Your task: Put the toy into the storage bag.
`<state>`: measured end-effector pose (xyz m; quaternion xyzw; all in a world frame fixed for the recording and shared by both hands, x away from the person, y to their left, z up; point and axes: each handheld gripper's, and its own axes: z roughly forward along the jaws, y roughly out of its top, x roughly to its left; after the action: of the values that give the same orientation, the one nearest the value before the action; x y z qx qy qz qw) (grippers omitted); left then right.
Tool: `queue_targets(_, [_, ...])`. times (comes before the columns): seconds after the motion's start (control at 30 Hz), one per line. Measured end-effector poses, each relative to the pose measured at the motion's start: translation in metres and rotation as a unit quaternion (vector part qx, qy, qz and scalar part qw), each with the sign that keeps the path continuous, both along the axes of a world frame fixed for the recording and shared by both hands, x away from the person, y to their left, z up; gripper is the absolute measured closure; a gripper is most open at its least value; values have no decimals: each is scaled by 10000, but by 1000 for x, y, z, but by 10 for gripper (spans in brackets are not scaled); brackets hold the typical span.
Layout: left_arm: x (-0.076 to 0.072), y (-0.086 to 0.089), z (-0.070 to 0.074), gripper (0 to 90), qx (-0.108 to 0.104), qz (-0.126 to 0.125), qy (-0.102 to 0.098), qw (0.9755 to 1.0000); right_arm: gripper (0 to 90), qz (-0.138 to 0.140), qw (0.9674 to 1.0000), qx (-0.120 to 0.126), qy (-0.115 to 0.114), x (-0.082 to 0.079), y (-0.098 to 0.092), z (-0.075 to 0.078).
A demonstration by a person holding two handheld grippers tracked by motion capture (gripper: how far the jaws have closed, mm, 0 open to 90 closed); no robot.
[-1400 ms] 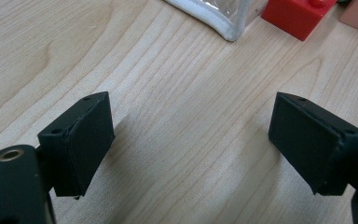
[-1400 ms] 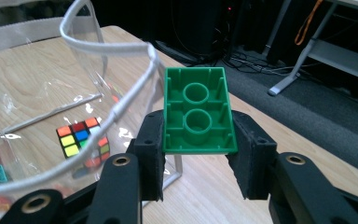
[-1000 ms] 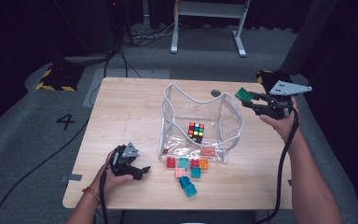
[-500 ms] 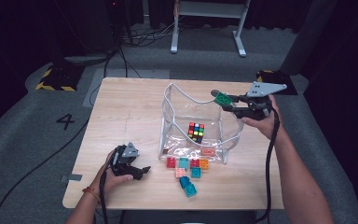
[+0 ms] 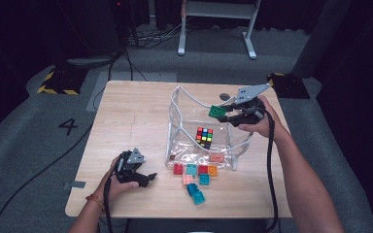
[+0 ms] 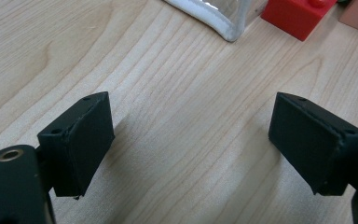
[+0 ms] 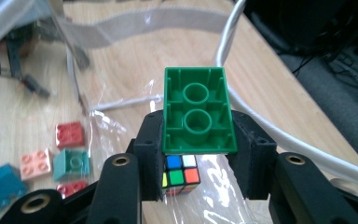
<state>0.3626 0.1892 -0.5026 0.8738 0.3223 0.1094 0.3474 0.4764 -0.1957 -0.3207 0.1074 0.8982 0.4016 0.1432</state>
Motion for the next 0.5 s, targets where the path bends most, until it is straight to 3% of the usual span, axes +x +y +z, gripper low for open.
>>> queue_targets(0.17, [0,0,0,141,-5,0,5,10000,593,194,9982,-571,29,5,11,-3])
queue_targets(0.4, [0,0,0,142,-9,6,14,10000,592,59,9948,-999,209,10,16,-7])
queue_targets(0.5, [0,0,0,142,-9,5,14,10000,592,9,9918,-1257,251,12,17,-9])
